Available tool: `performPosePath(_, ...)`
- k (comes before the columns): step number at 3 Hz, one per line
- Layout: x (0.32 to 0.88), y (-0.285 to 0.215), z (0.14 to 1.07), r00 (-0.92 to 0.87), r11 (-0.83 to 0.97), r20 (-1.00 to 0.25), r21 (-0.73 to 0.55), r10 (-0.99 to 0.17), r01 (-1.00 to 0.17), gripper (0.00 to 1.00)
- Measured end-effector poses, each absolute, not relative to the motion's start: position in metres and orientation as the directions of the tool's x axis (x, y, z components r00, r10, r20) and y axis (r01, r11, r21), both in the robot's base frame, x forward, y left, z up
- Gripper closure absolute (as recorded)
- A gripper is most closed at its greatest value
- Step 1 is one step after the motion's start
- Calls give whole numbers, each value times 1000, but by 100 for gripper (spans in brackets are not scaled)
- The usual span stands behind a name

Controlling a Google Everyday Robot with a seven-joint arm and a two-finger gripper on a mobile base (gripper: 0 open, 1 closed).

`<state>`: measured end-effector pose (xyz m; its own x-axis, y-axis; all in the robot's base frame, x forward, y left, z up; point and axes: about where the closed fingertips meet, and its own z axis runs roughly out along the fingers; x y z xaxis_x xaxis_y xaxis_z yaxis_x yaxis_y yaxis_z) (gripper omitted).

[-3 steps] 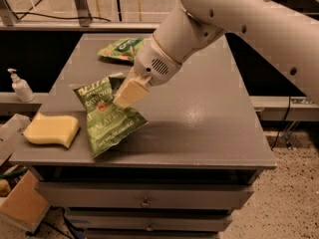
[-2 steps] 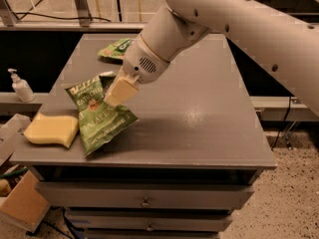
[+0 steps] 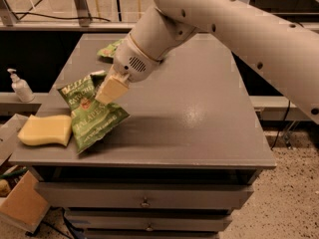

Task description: Move green jalapeno chip bag near sponge

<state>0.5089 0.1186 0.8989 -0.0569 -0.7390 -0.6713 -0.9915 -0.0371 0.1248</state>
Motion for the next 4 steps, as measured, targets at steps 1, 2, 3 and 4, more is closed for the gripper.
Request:
performPosePath(1, 513, 117, 902, -44, -36, -676, 104, -736, -994, 35)
performPosePath(2, 517, 115, 904, -37, -34, -683, 90, -730, -995, 11)
performPosePath(3, 519, 111, 906, -43, -24, -688, 87, -724, -996, 0)
performPosePath(4, 530, 90, 909, -59, 9, -690, 76, -721, -997, 0)
